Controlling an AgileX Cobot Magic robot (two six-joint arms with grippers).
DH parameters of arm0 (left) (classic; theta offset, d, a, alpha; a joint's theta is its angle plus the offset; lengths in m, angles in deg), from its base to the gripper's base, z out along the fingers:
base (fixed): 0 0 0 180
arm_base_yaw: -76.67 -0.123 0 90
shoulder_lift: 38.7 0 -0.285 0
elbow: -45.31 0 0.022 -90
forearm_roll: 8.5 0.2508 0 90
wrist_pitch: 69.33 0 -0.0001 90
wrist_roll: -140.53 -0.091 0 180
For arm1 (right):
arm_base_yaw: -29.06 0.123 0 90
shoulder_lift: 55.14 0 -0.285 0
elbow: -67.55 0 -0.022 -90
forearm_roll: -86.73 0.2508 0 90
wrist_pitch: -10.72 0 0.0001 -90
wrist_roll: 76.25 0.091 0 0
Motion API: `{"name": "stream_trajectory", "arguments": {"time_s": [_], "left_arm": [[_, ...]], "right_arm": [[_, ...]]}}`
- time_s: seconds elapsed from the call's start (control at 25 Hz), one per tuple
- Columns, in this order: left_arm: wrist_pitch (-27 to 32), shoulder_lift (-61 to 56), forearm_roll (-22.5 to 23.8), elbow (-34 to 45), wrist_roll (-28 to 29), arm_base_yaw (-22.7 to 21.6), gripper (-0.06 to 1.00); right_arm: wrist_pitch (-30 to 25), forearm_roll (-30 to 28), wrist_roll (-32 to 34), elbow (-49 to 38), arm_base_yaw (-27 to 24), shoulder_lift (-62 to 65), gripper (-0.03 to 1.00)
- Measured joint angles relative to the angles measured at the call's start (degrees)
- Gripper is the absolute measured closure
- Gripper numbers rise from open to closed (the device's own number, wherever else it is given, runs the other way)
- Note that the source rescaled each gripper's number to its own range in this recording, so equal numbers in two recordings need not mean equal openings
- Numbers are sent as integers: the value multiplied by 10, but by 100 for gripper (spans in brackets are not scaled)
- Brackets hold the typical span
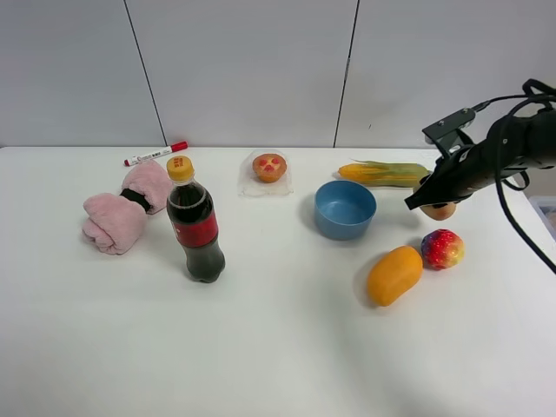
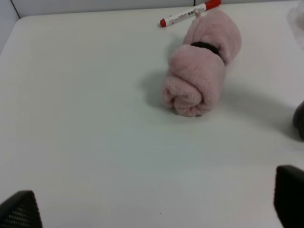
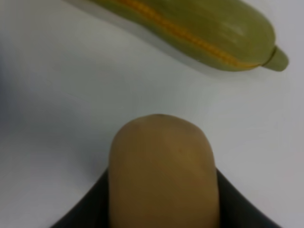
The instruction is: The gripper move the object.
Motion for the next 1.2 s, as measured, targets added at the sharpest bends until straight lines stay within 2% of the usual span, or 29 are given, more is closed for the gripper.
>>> {"name": "stream_trajectory", "arguments": {"time_s": [0.32,0.4,0.48,0.6,0.68,0.72,0.92,1.04,1.2], "left_arm": [[0,0,0,0,0,0,-6],[0,0,0,0,0,0,-6],[0,0,0,0,0,0,-6],[0,0,0,0,0,0,-6],[0,0,0,0,0,0,-6],[0,0,0,0,0,0,-6],[0,0,0,0,0,0,-6],[0,0,0,0,0,0,-6],[0,0,0,0,0,0,-6]], "right_arm": [[55,20,0,-1,10,-60,97],[63,23,0,-1,10,-65,91],[69,24,0,-1,10,-68,74],[74,25,0,-1,10,-68,36],[75,26,0,-1,10,-68,23],[74,29,0,-1,10,-68,20],[49,40,4,-1,10,-49,16],[3,48,5,-1,10,-4,15],[-95,64,9,0,10,89,15]]}}
